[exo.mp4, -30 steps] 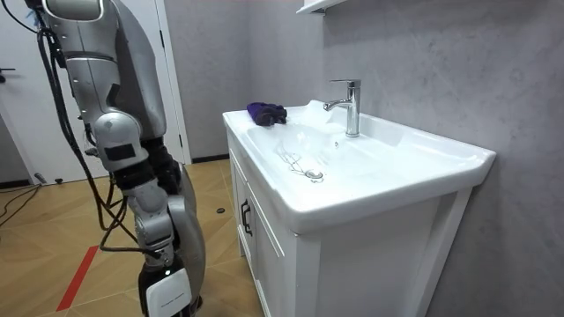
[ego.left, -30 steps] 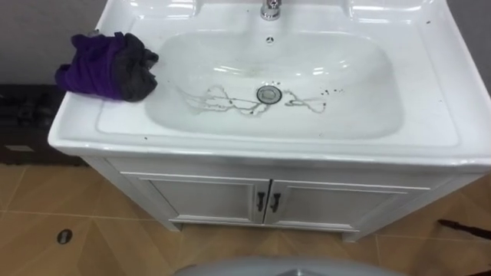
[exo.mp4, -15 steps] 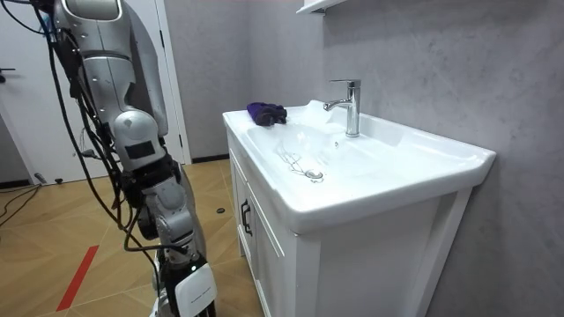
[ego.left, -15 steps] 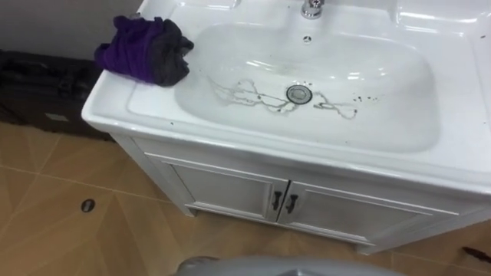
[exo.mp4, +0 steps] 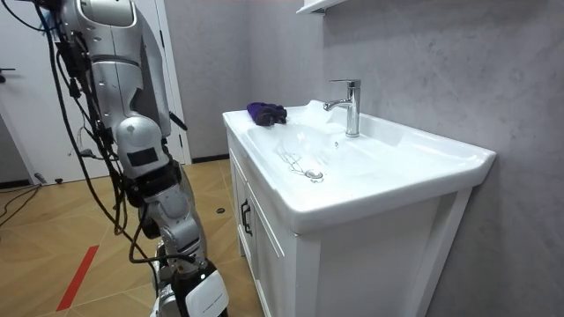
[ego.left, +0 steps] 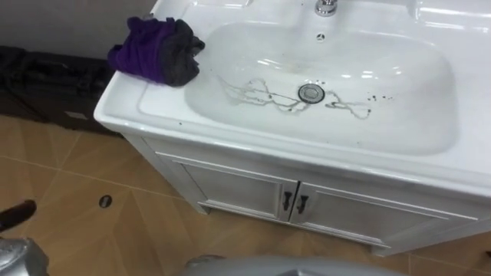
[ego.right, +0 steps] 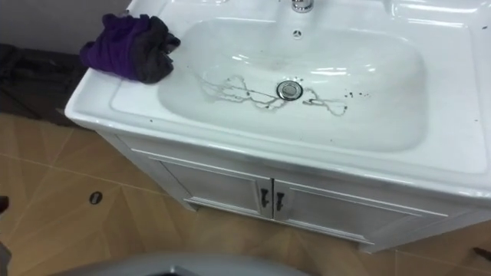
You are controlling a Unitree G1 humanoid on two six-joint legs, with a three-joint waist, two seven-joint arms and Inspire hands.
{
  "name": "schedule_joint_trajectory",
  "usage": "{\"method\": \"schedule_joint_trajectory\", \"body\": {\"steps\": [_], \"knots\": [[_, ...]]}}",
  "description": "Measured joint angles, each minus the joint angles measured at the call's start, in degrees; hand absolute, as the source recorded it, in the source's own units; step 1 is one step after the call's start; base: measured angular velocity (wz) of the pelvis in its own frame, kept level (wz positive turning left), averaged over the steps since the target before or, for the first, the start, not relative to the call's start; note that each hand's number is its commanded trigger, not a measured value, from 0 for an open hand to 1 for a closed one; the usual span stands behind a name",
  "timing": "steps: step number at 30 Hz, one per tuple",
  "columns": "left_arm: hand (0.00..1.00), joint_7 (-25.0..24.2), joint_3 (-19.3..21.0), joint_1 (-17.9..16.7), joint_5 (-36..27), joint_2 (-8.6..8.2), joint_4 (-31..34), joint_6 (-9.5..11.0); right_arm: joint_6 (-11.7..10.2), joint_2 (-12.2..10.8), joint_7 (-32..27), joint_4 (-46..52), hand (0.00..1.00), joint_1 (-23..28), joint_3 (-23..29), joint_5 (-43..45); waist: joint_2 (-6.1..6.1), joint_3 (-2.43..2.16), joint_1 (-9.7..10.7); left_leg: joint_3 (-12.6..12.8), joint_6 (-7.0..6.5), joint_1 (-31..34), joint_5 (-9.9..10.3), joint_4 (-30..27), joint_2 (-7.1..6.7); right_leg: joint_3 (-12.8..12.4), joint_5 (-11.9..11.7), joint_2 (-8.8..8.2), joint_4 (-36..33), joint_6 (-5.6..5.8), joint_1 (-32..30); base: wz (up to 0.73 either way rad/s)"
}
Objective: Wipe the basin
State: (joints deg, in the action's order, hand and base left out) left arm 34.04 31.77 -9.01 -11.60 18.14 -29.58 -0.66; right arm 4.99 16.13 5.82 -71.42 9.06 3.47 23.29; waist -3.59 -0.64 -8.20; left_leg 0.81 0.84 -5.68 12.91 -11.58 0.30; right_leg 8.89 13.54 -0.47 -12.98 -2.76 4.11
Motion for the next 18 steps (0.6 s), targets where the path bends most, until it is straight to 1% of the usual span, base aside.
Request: {"method": "schedule_joint_trajectory", "body": {"steps": [1, 2, 3, 5, 6, 7, 8, 9, 10, 12, 15, 17, 18], "knots": [[0.00, 0.46, 0.00, 0.00, 0.07, 0.37, 1.18, 0.26, -0.03, 0.00, 0.19, 0.35, 0.00, 0.16, 0.00, 0.00, 0.05, 0.03, -0.04, -0.01, 0.00, 0.02, 0.00, 0.06, 0.01, -0.35, 0.00, 0.05, -0.07, 0.00, -0.21, -0.21], [0.00, 1.53, 0.00, 0.00, 0.10, 1.13, 3.62, 0.73, -0.23, -0.03, 0.31, 0.44, 0.00, 0.15, -0.01, -0.02, -0.01, 0.03, 0.06, -0.10, 0.00, 0.04, 0.00, 0.12, 0.04, -0.93, -0.07, 0.18, 0.02, 0.04, -0.39, -0.18], [0.00, 2.47, -0.09, 0.02, 0.21, 1.62, 6.33, 1.02, -0.20, -0.06, 0.50, 0.43, 0.00, 0.25, -0.01, -0.01, -0.10, 0.03, 0.24, -0.10, -0.01, 0.04, 0.01, 0.13, 0.03, -1.09, -0.25, 0.23, 0.35, 0.12, -0.34, -0.14], [0.00, 3.26, -0.28, 0.09, 1.38, 2.20, 9.51, 1.58, -0.20, -0.05, 0.53, 0.44, 0.00, 0.63, 0.04, 0.00, -0.35, 0.04, 0.43, -0.09, -0.01, 0.03, 0.01, 0.22, -0.08, -1.23, -0.36, 0.20, 0.46, 0.25, -0.34, -0.05], [0.00, 3.69, -0.29, 0.19, 2.16, 2.82, 11.30, 1.64, -0.24, -0.13, 0.53, 0.97, 0.00, 1.31, 0.04, -0.01, -0.48, 0.04, 0.76, -0.07, -0.01, 0.03, 0.01, 0.21, -0.15, -1.17, -0.39, 0.23, 0.44, 0.29, -0.34, 0.00], [0.00, 3.98, -0.29, 0.19, 2.55, 3.00, 12.53, 1.64, -0.26, -0.17, 0.53, 1.28, 0.00, 1.68, 0.03, -0.01, -0.52, 0.06, 0.92, -0.05, -0.01, 0.03, 0.01, 0.21, -0.18, -1.16, -0.39, 0.32, 0.44, 0.31, -0.34, 0.00], [0.00, 4.42, -0.29, 0.24, 3.29, 3.05, 15.39, 1.69, -0.21, -0.24, 0.54, 1.82, 0.00, 2.10, 0.01, 0.01, -0.58, 0.09, 1.24, -0.02, -0.02, 0.02, 0.01, 0.24, -0.19, -1.13, -0.41, 0.33, 0.43, 0.34, -0.33, 0.00], [0.00, 4.47, -0.29, 0.25, 6.11, 3.06, 17.76, 1.72, -0.18, -0.25, 0.69, 1.68, 0.00, 2.41, 0.01, -0.02, -0.72, 0.21, 1.55, 0.04, -0.02, -0.09, 0.01, 0.25, -0.19, -1.21, -0.42, 0.33, 0.43, 0.35, -0.23, 0.00], [0.00, 4.47, -0.32, 0.27, 7.67, 3.10, 18.84, 1.74, -0.17, -0.25, 0.73, 1.47, 0.00, 2.46, 0.00, -0.08, -0.78, 0.24, 1.69, 0.08, -0.02, -0.08, 0.01, 0.24, -0.18, -1.21, -0.42, 0.33, 0.42, 0.35, -0.23, 0.00], [0.00, 4.44, -0.42, 0.31, 11.52, 3.27, 23.30, 2.13, -0.16, -0.24, 0.91, 1.20, 0.00, 2.50, 0.00, -0.09, -0.99, 0.52, 2.10, 0.22, -0.02, -0.09, 0.01, 0.25, -0.10, -1.36, -0.42, 0.34, 0.41, 0.35, -0.29, -0.02], [0.00, 4.09, -0.69, 0.30, 15.15, 3.26, 26.77, 2.58, 0.04, -0.24, 1.87, -0.04, 0.00, 2.32, -0.09, -0.30, -1.05, 0.81, 2.56, 0.53, -0.02, -0.11, 0.01, 0.24, -0.01, -1.66, -0.42, 0.31, 0.31, 0.34, -0.46, -0.05], [0.00, 4.06, -0.86, 0.48, 16.36, 3.27, 28.69, 2.65, 0.09, -0.23, 2.51, -0.19, 0.00, 2.24, -1.04, -0.65, -1.03, 0.81, 3.38, 0.60, -0.02, -0.05, 0.01, 0.25, 0.03, -1.69, -0.43, 0.27, 0.24, 0.33, -0.59, 0.00], [0.00, 4.07, -1.54, 1.24, 17.37, 3.28, 29.20, 2.69, 0.05, -0.25, 2.90, -0.18, 0.00, 2.19, -1.96, -0.54, -1.16, 0.83, 3.55, 0.59, -0.02, -0.05, 0.01, 0.25, 0.03, -1.57, -0.44, 0.22, 0.25, 0.31, -0.58, 0.00]]}}
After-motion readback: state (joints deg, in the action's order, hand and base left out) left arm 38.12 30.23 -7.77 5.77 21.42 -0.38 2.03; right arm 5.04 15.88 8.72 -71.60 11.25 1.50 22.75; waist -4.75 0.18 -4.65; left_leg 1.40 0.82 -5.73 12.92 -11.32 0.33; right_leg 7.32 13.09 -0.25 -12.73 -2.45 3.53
